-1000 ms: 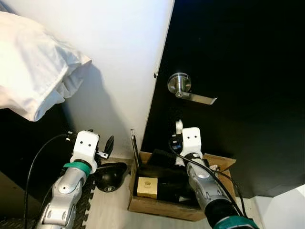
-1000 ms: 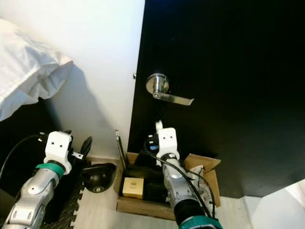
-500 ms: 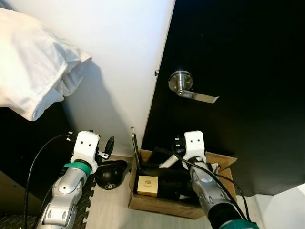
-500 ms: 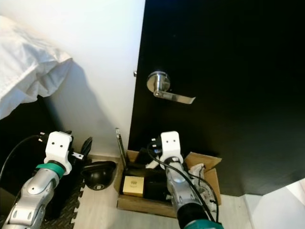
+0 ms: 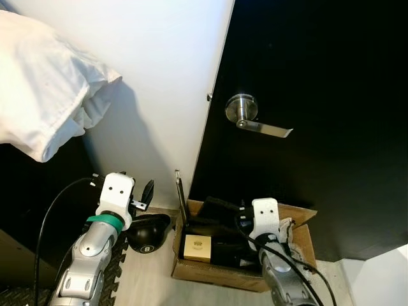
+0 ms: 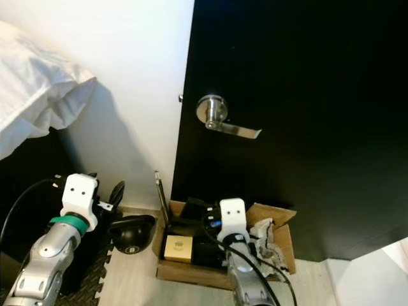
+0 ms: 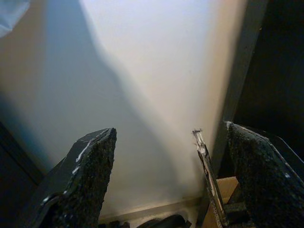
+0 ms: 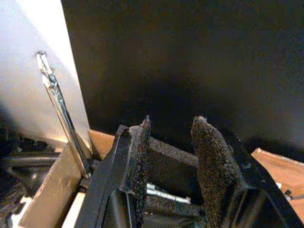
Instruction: Clean up the room
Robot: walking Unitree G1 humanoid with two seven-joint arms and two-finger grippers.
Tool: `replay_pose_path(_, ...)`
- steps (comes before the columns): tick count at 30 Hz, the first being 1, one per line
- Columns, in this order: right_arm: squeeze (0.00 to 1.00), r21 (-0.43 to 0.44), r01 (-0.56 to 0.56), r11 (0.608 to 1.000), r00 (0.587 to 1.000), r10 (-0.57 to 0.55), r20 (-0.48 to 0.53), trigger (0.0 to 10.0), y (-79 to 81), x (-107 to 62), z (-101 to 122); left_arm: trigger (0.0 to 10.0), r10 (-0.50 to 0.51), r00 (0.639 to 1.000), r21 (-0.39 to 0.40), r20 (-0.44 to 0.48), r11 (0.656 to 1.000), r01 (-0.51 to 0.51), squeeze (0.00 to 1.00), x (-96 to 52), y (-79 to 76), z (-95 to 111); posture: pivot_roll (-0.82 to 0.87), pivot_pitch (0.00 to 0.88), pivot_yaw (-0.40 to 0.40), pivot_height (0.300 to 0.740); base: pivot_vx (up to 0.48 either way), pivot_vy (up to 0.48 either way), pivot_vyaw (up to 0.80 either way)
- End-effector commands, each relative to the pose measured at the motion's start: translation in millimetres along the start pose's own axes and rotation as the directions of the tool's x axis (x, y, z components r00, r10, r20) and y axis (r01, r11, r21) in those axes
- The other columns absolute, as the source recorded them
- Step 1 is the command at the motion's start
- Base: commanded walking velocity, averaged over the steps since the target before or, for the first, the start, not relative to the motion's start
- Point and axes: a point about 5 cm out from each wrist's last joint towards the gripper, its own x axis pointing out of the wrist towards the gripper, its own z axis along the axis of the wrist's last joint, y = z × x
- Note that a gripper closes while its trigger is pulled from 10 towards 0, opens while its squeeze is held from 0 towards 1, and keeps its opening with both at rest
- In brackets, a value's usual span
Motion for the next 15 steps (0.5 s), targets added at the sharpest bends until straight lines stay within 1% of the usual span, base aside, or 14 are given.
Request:
replay_pose_path(1, 0.00, -0.005, 0.001, 1.000, 1.000, -0.001, -0.016, 10.0, -1.6, -3.7, -3, 10.0, -0.011, 0.999, 0.000, -0.045, 1.000, 0.011, 0.00, -1.8, -5.0, -10, 0.09, 0.081, -0.062, 0.740, 0.000, 0.000, 0.00)
replay_pose_path(3, 0.00, 0.002, -0.002, 1.000, 1.000, 0.002, -0.017, 10.0, -5.0, -7.0, -4, 10.0, -0.002, 0.999, 0.000, -0.049, 1.000, 0.002, 0.00, -3.3, -5.6, -11, 0.10, 0.079, -0.066, 0.740, 0.000, 0.000, 0.00)
replay_pose_path(8, 0.00, 0.011, 0.009, 1.000, 1.000, -0.009, -0.018, 10.0, -12.4, -9.4, -4, 10.0, 0.005, 0.998, -0.002, -0.055, 1.000, -0.005, 0.00, -6.4, -5.1, -13, 0.10, 0.076, -0.065, 0.740, 0.000, 0.000, 0.00)
replay_pose_path(11, 0.00, 0.009, 0.023, 1.000, 1.000, -0.023, -0.011, 10.0, -18.1, -12.0, -4, 10.0, 0.018, 0.998, -0.021, -0.062, 1.000, -0.019, 0.00, -8.7, -3.3, -15, 0.10, 0.067, -0.063, 0.740, 0.000, 0.000, 0.00)
replay_pose_path(15, 0.00, 0.006, 0.027, 1.000, 1.000, -0.027, -0.011, 10.0, -18.9, -13.7, -4, 10.0, 0.023, 0.998, -0.029, -0.062, 0.999, -0.025, 0.00, -9.0, -2.7, -15, 0.10, 0.066, -0.063, 0.740, 0.000, 0.000, 0.00)
